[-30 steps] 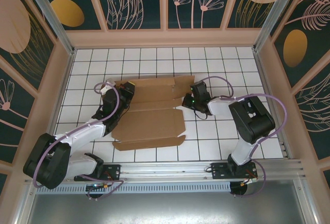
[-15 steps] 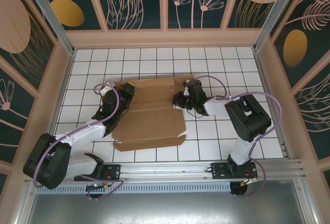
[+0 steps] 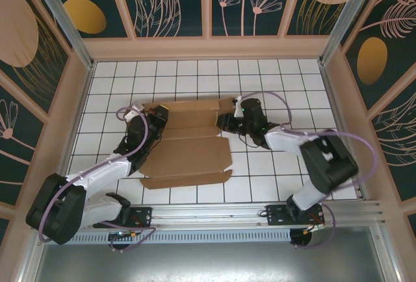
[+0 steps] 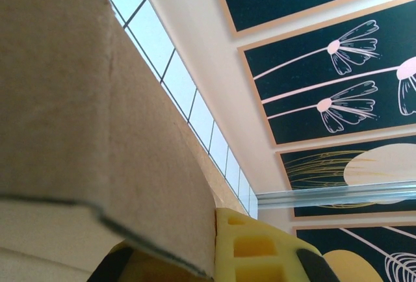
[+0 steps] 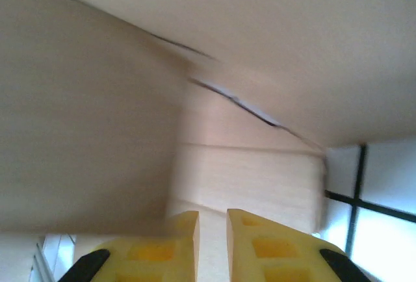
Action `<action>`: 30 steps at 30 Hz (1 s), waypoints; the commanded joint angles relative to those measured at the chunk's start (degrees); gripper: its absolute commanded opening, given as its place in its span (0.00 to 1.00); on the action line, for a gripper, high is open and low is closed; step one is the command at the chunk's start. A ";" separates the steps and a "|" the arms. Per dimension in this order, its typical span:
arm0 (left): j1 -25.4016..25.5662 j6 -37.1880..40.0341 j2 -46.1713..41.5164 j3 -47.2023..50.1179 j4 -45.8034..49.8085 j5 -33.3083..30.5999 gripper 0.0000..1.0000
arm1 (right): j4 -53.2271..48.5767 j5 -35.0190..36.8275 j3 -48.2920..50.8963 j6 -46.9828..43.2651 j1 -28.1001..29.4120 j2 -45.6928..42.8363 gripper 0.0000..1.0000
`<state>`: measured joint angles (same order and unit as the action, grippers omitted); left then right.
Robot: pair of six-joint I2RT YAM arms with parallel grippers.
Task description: Fold the paper box
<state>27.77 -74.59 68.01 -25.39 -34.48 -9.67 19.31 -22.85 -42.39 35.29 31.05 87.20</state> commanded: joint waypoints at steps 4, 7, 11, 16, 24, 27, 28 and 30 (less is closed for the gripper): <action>0.16 2.62 -0.69 1.92 0.19 -0.51 0.00 | -8.56 5.08 3.16 -11.03 -5.04 -18.36 0.18; 0.18 2.65 -0.34 1.15 0.78 -0.79 0.00 | -7.14 7.28 4.38 -10.58 -10.01 -22.66 0.19; 0.18 2.97 0.43 -0.18 1.47 -0.53 0.00 | -8.99 15.99 0.99 -17.12 -12.66 -19.52 0.26; 0.19 2.63 0.67 0.05 1.17 -0.13 0.00 | -8.78 18.69 -3.92 -28.42 -14.37 -7.37 0.24; 0.18 2.53 0.17 -0.10 1.48 -0.60 0.00 | -6.15 7.71 -4.28 -50.99 -11.79 1.82 0.22; 0.18 2.58 1.08 -1.10 2.00 -0.46 0.00 | -6.02 2.97 -3.29 -54.62 -10.14 1.87 0.23; 0.18 2.68 1.45 -1.44 1.88 -0.21 0.00 | -5.61 2.07 -3.07 -54.42 -9.84 2.00 0.23; 0.18 2.36 2.19 -1.77 1.24 0.34 0.00 | -4.63 -1.03 -2.47 -53.90 -9.21 2.13 0.24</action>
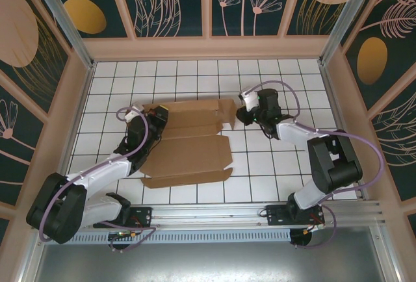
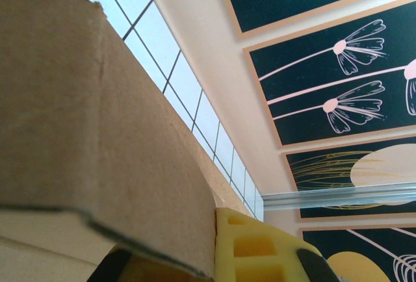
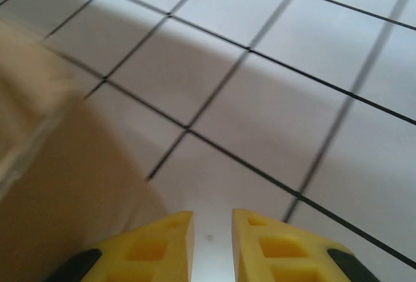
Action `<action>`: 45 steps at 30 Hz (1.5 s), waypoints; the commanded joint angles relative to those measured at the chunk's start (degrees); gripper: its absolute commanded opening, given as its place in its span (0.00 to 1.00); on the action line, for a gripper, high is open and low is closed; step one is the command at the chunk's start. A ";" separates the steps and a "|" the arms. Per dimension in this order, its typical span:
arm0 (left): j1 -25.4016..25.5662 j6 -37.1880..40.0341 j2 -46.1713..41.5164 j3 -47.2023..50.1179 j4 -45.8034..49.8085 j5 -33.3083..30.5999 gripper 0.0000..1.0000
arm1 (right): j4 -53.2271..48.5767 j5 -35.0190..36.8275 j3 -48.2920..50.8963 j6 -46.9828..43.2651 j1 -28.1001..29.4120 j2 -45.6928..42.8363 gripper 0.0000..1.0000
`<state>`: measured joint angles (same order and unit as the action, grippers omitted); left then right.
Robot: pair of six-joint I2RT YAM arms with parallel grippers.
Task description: Fold the paper box
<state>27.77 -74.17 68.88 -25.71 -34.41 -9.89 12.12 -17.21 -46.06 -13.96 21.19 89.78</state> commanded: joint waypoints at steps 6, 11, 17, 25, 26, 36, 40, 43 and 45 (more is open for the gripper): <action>0.18 2.09 2.05 -2.15 0.48 1.28 0.00 | 3.91 -7.64 2.21 -7.53 4.96 -0.49 0.24; 0.18 2.33 1.69 -2.15 0.35 1.01 0.00 | 6.77 -9.33 4.42 -7.60 5.97 -2.26 0.25; 0.18 2.56 1.78 -2.09 -0.06 1.35 0.00 | 7.67 -10.91 4.56 -7.46 5.97 -2.53 0.25; 0.18 3.06 1.69 -0.83 -2.32 3.43 0.00 | 8.86 -7.05 2.97 -8.36 9.18 -1.29 0.32; 0.18 3.07 1.51 -0.83 -2.32 3.55 0.00 | 9.04 -6.96 2.68 -8.45 9.55 -1.18 0.32; 0.13 3.51 -0.62 1.52 -1.62 5.26 0.00 | 7.58 0.14 0.53 -9.64 11.90 -0.69 0.25; 0.18 3.61 -2.21 4.87 -1.79 5.41 0.00 | 7.39 6.07 1.02 -8.97 13.73 -0.50 0.22; 0.18 3.51 -3.26 7.60 -2.28 5.61 0.00 | 8.26 9.72 2.56 -8.98 15.43 -0.84 0.22; 0.18 3.42 -3.94 8.82 -2.24 5.21 0.00 | 8.74 11.41 3.36 -8.66 16.46 -1.07 0.22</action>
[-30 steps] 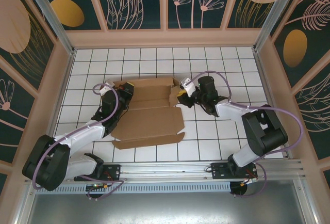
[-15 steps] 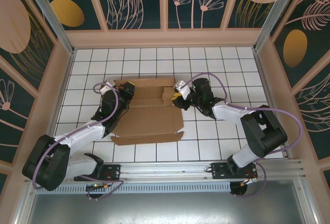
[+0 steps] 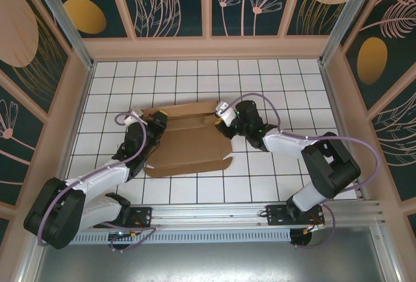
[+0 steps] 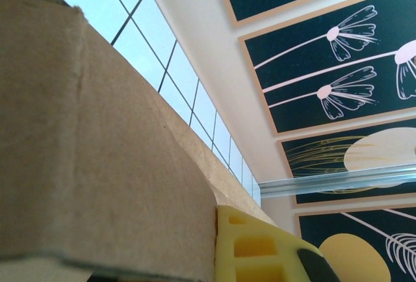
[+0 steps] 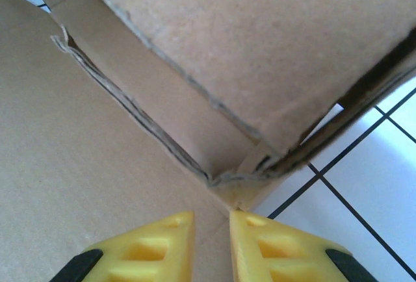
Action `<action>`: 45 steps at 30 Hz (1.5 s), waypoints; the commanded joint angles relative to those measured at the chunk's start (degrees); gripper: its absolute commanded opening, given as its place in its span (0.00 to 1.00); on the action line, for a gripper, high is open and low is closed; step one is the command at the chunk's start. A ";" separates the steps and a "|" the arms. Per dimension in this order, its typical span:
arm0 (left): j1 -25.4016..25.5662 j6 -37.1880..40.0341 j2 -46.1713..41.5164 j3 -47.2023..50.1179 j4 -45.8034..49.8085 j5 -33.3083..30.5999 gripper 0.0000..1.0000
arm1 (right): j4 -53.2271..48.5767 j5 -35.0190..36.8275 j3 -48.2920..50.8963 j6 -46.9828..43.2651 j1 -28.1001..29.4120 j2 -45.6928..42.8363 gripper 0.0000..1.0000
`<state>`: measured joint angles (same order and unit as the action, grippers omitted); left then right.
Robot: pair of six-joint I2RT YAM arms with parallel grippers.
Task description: Fold the paper box
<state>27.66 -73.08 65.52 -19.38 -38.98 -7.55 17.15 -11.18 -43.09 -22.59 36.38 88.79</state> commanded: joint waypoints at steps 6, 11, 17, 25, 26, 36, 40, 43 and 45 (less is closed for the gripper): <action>0.28 3.08 -1.70 0.23 7.06 0.02 0.00 | 3.46 7.93 1.70 0.46 2.20 -3.33 0.28; 0.29 3.73 -0.72 -2.90 11.43 -2.09 0.00 | 5.87 4.22 5.41 -1.19 1.56 -10.32 0.33; 0.24 3.30 2.69 -5.64 14.65 -3.08 0.00 | 9.80 -2.75 8.82 2.20 -3.74 -13.60 0.39; 0.16 3.73 4.61 -8.88 16.01 -3.31 0.00 | 16.24 1.16 6.42 3.86 -2.55 -3.33 0.61; 0.11 3.75 4.79 -9.19 16.03 -3.13 0.00 | 16.79 1.25 5.58 3.87 -2.39 -1.73 0.62; 0.11 3.55 5.85 -9.98 15.86 -1.06 0.00 | 20.98 2.86 -0.44 4.61 -2.11 8.37 0.71; 0.11 3.40 5.74 -10.13 15.97 -0.71 0.00 | 21.81 2.90 -2.68 5.97 -2.62 11.44 0.63; 0.06 3.19 5.46 -10.84 17.27 -0.83 0.00 | 21.63 3.98 -3.84 6.42 -2.63 12.76 0.49; 0.02 2.97 5.50 -11.86 18.92 -1.09 0.00 | 21.24 5.78 -4.25 6.61 -2.45 12.99 0.39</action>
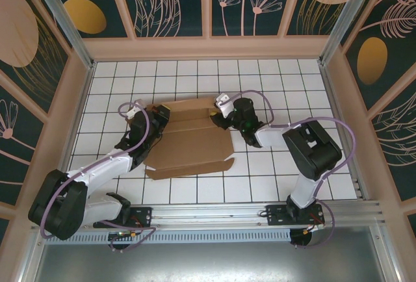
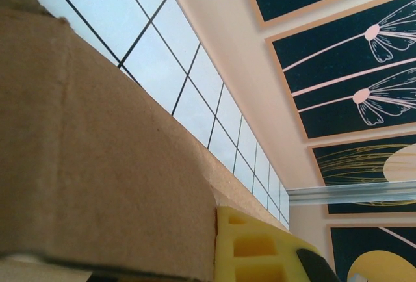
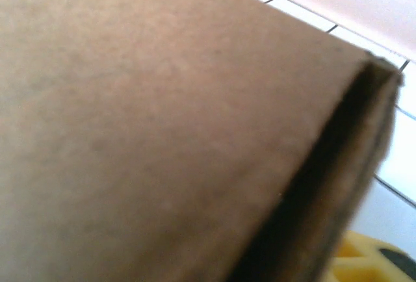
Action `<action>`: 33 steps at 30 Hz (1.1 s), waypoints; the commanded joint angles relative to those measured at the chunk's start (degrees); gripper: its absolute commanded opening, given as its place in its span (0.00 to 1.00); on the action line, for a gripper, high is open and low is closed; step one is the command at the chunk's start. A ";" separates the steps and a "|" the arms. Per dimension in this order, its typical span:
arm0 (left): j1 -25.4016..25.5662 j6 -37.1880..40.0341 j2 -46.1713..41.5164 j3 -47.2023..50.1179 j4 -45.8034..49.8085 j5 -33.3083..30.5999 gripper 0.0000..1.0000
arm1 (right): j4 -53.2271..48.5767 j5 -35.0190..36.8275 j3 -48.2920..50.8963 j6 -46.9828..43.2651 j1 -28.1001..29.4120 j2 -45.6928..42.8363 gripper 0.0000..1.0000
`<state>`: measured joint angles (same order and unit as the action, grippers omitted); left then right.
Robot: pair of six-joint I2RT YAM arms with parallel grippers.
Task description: Fold the paper box
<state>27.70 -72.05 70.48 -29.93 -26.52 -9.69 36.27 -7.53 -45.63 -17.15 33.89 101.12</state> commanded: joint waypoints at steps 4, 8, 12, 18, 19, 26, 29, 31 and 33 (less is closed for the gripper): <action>-0.04 1.45 0.96 -3.53 10.93 -0.57 0.00 | 0.32 7.43 -2.35 1.25 0.99 0.19 0.27; -0.04 0.18 1.24 -3.86 11.56 -0.91 0.00 | -4.53 16.44 -4.98 1.51 3.33 1.50 0.27; -0.03 -0.49 1.65 -4.01 12.11 -1.12 0.00 | -7.81 26.56 -7.12 2.78 5.67 4.42 0.25; -0.05 -1.26 1.85 -4.13 12.44 -1.27 0.00 | -7.60 40.79 -8.34 4.10 8.50 7.42 0.19; -0.02 -1.30 1.85 -4.23 12.53 -1.29 0.00 | -8.49 43.82 -9.25 5.04 8.71 7.94 0.15; -0.02 -2.00 1.61 -4.26 13.32 -1.64 0.00 | -20.92 49.23 -17.17 11.52 8.83 11.51 0.05; -0.01 -2.35 1.33 -4.26 13.78 -1.93 0.00 | -23.45 51.01 -18.44 13.14 8.96 12.18 0.01; -0.02 -2.37 1.24 -4.48 14.20 -2.21 0.00 | -24.45 51.38 -18.58 13.83 8.73 12.19 0.00; -0.03 -2.43 1.24 -4.69 14.57 -2.59 0.00 | -25.93 50.81 -18.87 14.63 8.43 12.34 0.00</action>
<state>27.66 -75.53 71.55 -34.46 -19.09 -12.51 18.98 34.41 -63.75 -3.36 44.60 111.22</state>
